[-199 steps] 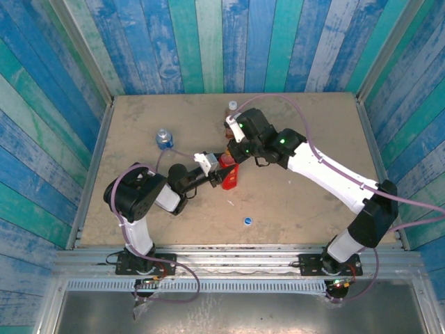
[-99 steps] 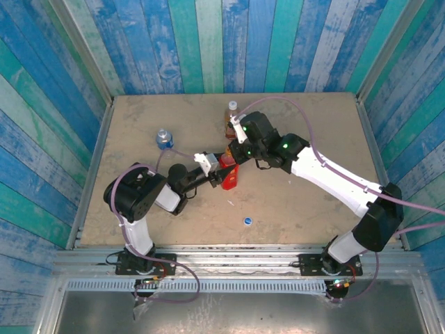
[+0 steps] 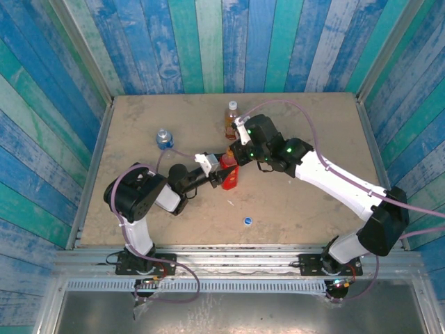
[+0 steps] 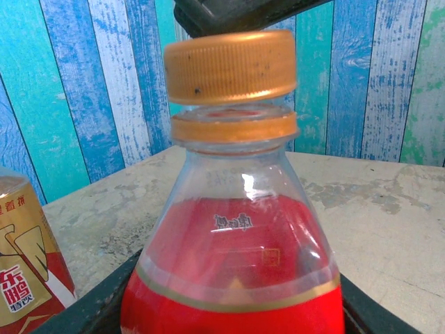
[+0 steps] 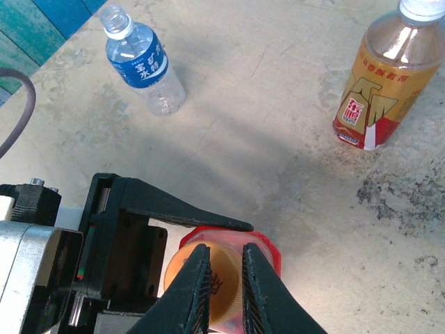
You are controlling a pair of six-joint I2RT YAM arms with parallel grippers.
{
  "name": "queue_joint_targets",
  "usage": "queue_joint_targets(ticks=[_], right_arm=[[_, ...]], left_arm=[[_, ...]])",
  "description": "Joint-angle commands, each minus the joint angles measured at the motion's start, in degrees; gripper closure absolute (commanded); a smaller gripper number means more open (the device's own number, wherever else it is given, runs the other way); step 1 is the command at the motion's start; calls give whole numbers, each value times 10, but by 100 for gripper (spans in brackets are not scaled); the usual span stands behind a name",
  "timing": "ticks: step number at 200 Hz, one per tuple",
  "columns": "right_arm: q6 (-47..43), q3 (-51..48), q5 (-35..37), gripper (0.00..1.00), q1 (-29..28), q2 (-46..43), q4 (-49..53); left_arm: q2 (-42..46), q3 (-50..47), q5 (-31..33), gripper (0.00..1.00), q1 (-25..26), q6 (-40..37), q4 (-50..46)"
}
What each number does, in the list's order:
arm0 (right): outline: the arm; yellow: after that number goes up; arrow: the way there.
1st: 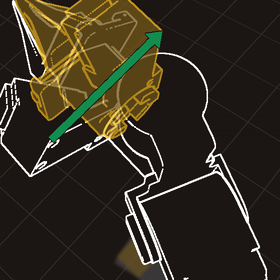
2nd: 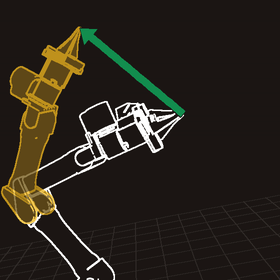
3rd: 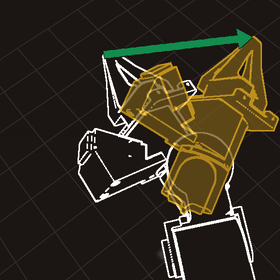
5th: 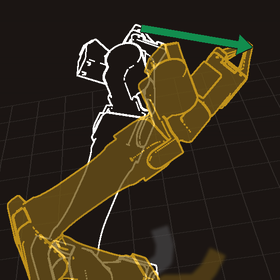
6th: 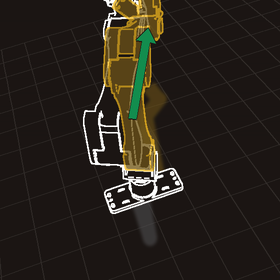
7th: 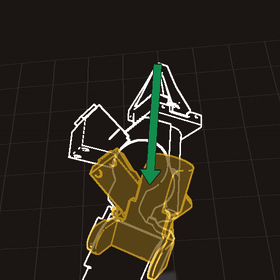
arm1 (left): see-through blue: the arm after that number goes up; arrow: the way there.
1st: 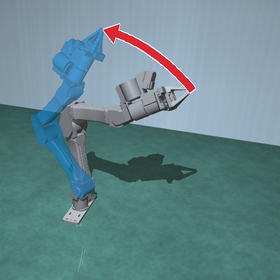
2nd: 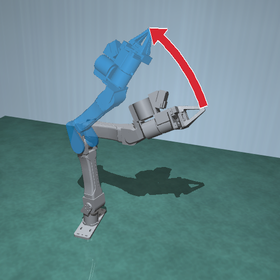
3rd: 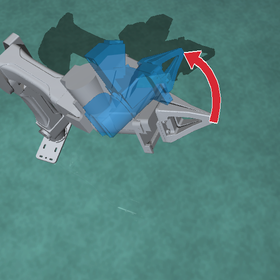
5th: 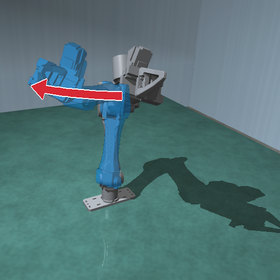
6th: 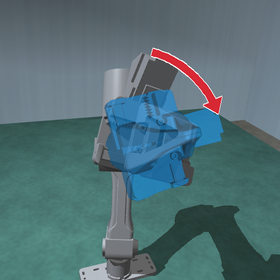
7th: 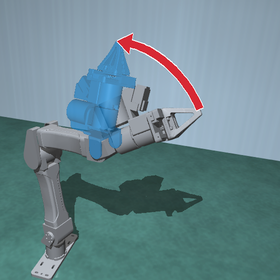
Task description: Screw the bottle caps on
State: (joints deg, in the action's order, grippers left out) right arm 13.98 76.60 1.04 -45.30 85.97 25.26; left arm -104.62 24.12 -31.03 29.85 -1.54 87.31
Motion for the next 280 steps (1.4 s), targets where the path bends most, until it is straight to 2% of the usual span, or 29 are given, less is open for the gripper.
queue_joint_targets(ticks=[1,36,74,85,109,129,185,243,280], right_arm=[[-10,8,-2,82,1,19,100],[-29,81,24,80,1,41,102],[-43,107,30,76,1,40,103],[-49,108,30,71,-2,40,103],[-76,118,36,51,-14,49,120],[-93,128,55,45,-26,61,137],[-101,144,47,51,-29,83,155],[-101,150,47,67,-28,89,161],[-123,144,33,72,-22,84,161]], left_arm=[[-4,-1,-11,46,1,-8,-74],[-2,-2,-16,46,0,-14,-86],[-3,0,-18,45,1,-14,-88],[-4,1,-18,45,0,-14,-87],[-3,0,-19,45,0,-14,-87],[-3,0,-18,45,1,-14,-88],[-2,1,-18,45,0,-14,-90],[0,-1,-18,45,0,-16,-95],[0,0,-24,45,0,-13,-95]])
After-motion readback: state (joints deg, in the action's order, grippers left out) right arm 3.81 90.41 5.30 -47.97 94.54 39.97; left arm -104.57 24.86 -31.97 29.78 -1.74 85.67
